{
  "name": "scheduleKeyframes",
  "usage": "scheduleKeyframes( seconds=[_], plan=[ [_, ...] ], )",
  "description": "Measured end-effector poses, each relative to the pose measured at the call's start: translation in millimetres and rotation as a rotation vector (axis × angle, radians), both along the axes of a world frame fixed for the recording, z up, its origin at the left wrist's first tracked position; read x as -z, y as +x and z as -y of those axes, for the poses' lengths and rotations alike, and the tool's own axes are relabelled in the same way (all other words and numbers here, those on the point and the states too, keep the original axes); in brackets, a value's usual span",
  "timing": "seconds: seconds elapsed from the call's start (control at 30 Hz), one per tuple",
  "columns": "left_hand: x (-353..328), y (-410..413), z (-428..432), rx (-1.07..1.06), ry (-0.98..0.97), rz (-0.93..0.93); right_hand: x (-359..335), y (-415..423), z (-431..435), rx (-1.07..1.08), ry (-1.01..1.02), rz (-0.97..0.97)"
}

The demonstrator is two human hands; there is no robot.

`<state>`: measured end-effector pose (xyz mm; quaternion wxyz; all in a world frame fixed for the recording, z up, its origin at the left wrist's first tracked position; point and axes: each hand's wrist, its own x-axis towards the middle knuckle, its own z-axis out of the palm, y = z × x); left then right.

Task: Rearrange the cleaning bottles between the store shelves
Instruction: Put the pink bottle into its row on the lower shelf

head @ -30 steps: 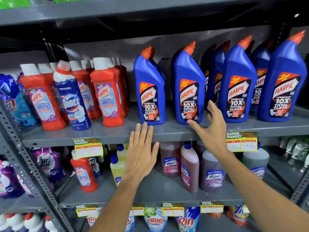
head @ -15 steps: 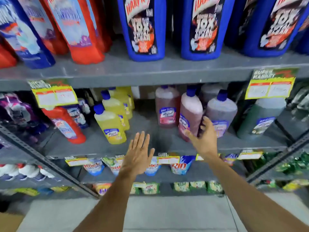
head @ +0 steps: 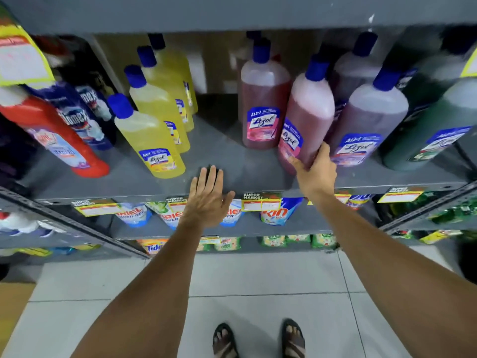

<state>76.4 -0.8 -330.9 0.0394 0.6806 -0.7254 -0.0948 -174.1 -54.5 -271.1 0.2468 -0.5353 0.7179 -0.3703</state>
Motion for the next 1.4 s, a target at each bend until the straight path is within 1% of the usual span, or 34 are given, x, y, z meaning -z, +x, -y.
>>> scheduleKeyframes(
  seconds=[0.07, 0.13, 0.27, 0.37, 0.47, 0.6, 0.87, 1.0, 1.1, 1.4],
  plan=[
    [0.8, -0.4, 1.6, -0.005, -0.001, -0.015, 1.2, -3.7, -2.1, -0.072, 0.002, 0.020],
    [1.9, 0.0, 1.4, -0.007, 0.000, -0.024, 0.4, -9.1, -2.4, -0.181, 0.031, 0.082],
    [4.2, 2.3, 2.7, -0.007, 0.008, -0.037, -5.9, -13.3, 10.2, -0.393, 0.173, 0.210],
    [5.3, 2.7, 3.6, -0.004, 0.017, -0.043, -10.5, -9.3, 17.5, -0.473, 0.234, 0.297],
    [6.2, 3.3, 4.3, -0.002, 0.020, -0.034, -11.5, 1.1, 16.0, -0.442, 0.248, 0.266],
    [5.8, 3.4, 5.3, 0.000, 0.032, -0.038, -11.9, 11.6, 16.1, -0.363, 0.179, 0.197],
    [4.3, 2.2, 4.7, -0.009, 0.036, -0.055, -14.5, 8.7, 32.2, -0.453, 0.265, 0.221],
    [4.5, 2.1, 4.3, -0.009, 0.026, -0.058, -12.3, 12.8, 30.1, -0.448, 0.241, 0.250],
    [4.9, 2.5, 4.6, -0.008, 0.024, -0.060, -9.4, 14.7, 29.0, -0.421, 0.217, 0.237],
    [7.1, 2.5, 4.8, -0.015, 0.032, -0.058, -10.5, 12.9, 35.6, -0.472, 0.260, 0.233]
  ],
)
